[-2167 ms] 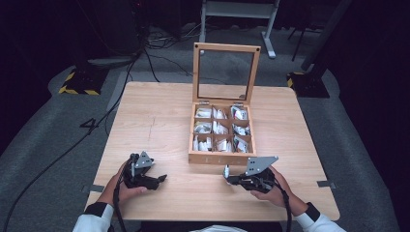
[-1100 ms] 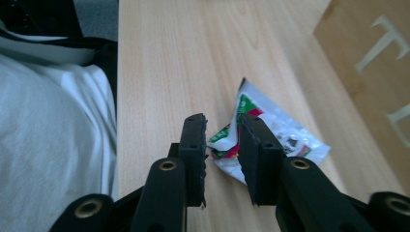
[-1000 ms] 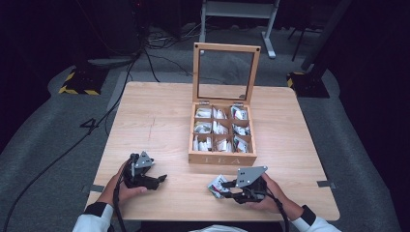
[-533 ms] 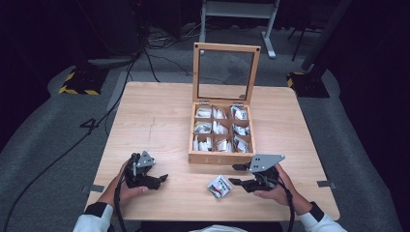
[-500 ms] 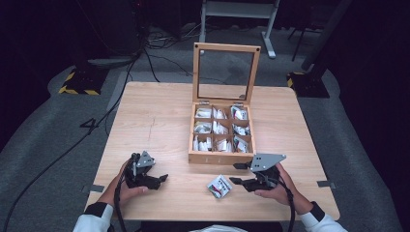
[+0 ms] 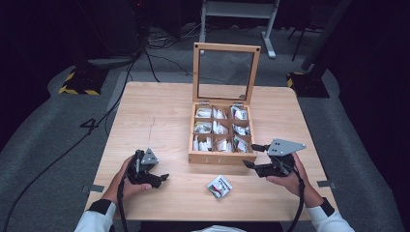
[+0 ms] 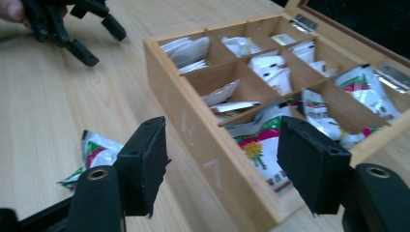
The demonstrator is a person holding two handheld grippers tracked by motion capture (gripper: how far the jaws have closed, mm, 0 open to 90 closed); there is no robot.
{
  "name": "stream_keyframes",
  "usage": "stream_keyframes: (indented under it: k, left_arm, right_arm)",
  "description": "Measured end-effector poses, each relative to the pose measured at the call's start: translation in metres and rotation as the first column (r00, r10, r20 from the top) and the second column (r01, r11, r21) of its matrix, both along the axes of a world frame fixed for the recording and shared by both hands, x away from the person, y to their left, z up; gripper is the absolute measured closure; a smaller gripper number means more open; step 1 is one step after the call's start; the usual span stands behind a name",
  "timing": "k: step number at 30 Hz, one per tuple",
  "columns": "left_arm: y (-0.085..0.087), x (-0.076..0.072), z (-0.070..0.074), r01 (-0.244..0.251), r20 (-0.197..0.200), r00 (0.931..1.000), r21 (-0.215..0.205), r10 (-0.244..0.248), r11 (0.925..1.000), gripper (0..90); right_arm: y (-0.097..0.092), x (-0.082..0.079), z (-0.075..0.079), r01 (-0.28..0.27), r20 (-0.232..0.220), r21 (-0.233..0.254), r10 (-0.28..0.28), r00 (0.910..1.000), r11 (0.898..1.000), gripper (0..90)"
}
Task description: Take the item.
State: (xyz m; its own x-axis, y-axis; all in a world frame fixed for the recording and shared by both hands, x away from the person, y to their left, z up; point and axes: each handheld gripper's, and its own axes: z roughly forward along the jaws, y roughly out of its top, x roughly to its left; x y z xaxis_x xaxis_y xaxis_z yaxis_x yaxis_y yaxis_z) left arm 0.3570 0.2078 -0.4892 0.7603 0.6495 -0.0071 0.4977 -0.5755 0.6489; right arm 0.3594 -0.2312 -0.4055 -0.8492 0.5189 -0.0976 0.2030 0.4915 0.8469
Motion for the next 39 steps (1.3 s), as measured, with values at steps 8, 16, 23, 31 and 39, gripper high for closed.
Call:
stream_keyframes:
  k: [8,16,23,31,39]
  left_arm:
    - [-0.002,0.026,0.023,-0.032,0.052,0.998,-0.066,0.035,0.9973,18.9]
    - [-0.019,0.056,0.046,-0.029,0.12,0.9919,-0.097,0.041,0.9948,20.9]
    - [-0.038,0.082,0.06,-0.05,0.142,0.9879,-0.093,0.063,0.9945,21.9]
    - [-0.06,0.117,0.075,-0.087,0.135,0.9856,-0.114,0.102,0.9897,23.6]
    - [-0.075,0.158,0.088,-0.186,0.14,0.9676,-0.169,0.21,0.9679,22.4]
  right_arm:
    - [-0.021,0.021,0.007,0.09,0.007,0.022,-0.09,0.9959,0.996,32.0]
    - [-0.036,0.049,0.012,0.179,0.001,0.029,-0.179,0.9838,0.983,33.6]
    - [-0.038,0.078,0.023,0.251,-0.042,0.037,-0.25,0.9674,0.967,37.5]
    - [-0.035,0.112,0.029,0.3,-0.078,0.059,-0.295,0.9522,0.952,38.4]
    - [-0.025,0.148,0.03,0.33,-0.087,0.049,-0.325,0.9418,0.943,37.2]
